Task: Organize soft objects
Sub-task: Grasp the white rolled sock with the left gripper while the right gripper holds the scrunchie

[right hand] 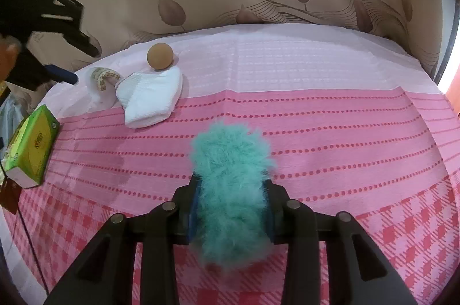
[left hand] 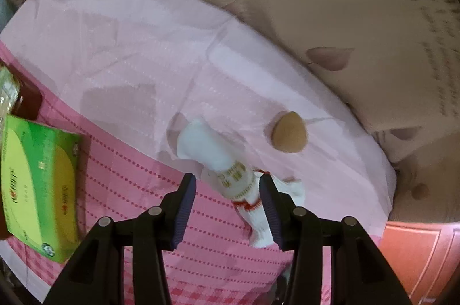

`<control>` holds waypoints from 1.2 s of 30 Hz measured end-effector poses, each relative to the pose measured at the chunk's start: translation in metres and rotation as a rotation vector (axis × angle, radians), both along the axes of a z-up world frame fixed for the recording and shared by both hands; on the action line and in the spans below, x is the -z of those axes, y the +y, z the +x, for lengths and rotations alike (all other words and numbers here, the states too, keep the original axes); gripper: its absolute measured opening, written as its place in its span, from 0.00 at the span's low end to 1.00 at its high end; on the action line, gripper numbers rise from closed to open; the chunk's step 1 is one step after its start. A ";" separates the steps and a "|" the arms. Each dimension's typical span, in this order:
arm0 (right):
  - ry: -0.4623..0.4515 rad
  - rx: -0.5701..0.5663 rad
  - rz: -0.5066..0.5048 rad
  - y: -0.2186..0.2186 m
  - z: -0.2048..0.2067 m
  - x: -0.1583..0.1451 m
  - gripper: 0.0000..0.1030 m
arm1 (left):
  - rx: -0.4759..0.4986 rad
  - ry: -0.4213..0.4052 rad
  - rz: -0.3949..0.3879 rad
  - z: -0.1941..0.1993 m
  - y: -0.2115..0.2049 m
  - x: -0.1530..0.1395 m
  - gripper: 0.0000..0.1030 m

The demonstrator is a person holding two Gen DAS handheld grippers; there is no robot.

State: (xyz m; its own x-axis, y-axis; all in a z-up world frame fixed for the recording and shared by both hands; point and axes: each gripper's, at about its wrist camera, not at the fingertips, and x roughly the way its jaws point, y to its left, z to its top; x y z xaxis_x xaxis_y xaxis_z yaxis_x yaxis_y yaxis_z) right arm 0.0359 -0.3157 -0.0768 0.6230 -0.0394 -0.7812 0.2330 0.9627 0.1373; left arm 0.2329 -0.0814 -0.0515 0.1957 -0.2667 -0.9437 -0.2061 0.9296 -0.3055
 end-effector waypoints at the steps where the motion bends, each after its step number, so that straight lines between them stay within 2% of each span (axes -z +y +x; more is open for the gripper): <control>1: -0.001 -0.002 0.002 0.000 0.000 0.000 0.35 | -0.009 0.012 0.001 0.003 -0.001 0.004 0.45; 5: -0.001 -0.002 0.004 0.000 0.001 -0.001 0.35 | -0.038 0.040 0.030 0.016 -0.004 0.022 0.45; 8: -0.002 -0.002 0.006 0.000 0.000 -0.001 0.36 | -0.016 0.042 0.029 0.021 -0.005 0.030 0.45; 9: -0.002 -0.003 0.006 0.000 0.000 -0.001 0.36 | 0.002 0.037 0.032 0.021 -0.006 0.032 0.43; 10: -0.002 -0.002 0.006 0.000 0.000 -0.001 0.36 | 0.025 0.034 0.040 0.021 -0.006 0.033 0.33; 12: -0.001 -0.002 0.005 0.001 0.000 -0.001 0.36 | 0.067 0.026 0.043 0.022 -0.007 0.034 0.23; 18: 0.000 -0.002 0.001 0.001 0.001 -0.001 0.36 | 0.188 -0.008 0.091 0.009 -0.011 0.029 0.18; 29: 0.005 -0.001 -0.013 0.002 0.001 0.001 0.36 | 0.286 -0.094 0.135 -0.037 -0.002 -0.006 0.18; 36: 0.009 -0.001 -0.025 0.003 0.003 0.002 0.36 | 0.339 -0.187 0.208 -0.072 0.001 -0.038 0.18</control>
